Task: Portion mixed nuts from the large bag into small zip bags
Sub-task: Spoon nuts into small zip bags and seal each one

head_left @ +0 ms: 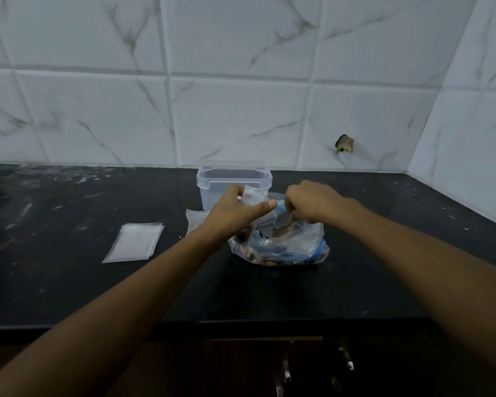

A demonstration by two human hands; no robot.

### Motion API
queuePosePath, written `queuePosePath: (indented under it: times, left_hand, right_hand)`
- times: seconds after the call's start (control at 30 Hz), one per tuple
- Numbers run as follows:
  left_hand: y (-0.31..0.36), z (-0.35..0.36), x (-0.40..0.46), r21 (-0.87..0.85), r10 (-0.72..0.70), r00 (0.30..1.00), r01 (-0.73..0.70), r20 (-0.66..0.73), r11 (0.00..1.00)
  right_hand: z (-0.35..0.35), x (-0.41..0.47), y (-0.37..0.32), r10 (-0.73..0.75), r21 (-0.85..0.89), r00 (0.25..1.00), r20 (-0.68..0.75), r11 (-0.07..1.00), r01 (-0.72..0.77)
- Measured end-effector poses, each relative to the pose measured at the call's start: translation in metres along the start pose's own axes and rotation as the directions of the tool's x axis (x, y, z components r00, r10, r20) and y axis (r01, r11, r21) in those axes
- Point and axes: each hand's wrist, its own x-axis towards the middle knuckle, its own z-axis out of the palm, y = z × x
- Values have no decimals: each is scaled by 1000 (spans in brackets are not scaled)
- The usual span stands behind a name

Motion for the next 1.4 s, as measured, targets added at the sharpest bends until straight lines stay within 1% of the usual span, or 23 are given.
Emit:
queuePosePath:
  times: [0.07, 0.2, 0.3, 0.43, 0.6, 0.73, 0.87, 1.07, 1.17, 1.27, 1.33, 1.4]
  left_hand:
    - [-1, 2, 0, -25, -3, 1000, 3, -15, 1000]
    - [-1, 4, -1, -5, -12, 999, 12, -36, 1000]
    - [-1, 3, -1, 14, -22, 999, 22, -36, 1000]
    - [-3, 2, -1, 13, -16, 999, 16, -36, 1000]
    - [-3, 2, -1, 35, -19, 999, 20, -27, 999]
    - [-3, 1, -2, 34, -22, 999, 23, -26, 999]
    - [-2, -3, -3, 6, -45, 999, 45, 2, 999]
    - [1, -3, -7, 10, -36, 999, 36, -1, 999]
    - [4, -3, -10, 105, 12, 999, -7, -46, 994]
    - [9, -1, -13, 209, 66, 994, -46, -86, 977]
    - [10, 1, -13, 235, 83, 992, -59, -95, 970]
    - [10, 4, -11, 254, 96, 990, -67, -103, 965]
  right_hand:
    - [13, 6, -4, 4, 115, 999, 35, 993, -8]
    - [24, 17, -10, -27, 341, 994, 103, 940, -9]
    - [29, 21, -13, -70, 451, 984, 167, 892, -13]
    - [33, 22, -1, -68, 572, 980, 185, 818, -51]
    - [32, 21, -2, -79, 631, 973, 219, 772, -80]
    - [19, 18, 3, -20, 634, 969, 244, 760, -144]
    - [7, 14, 16, 57, 690, 948, 313, 673, -268]
    - [-2, 9, 39, 117, 739, 936, 333, 583, -336]
    - [-13, 4, 50, 137, 754, 941, 310, 568, -331]
    - [-32, 1, 56, 150, 773, 957, 248, 565, -288]
    - [-46, 0, 56, 143, 768, 971, 190, 594, -238]
    - [-61, -2, 50, 131, 735, 984, 122, 654, -178]
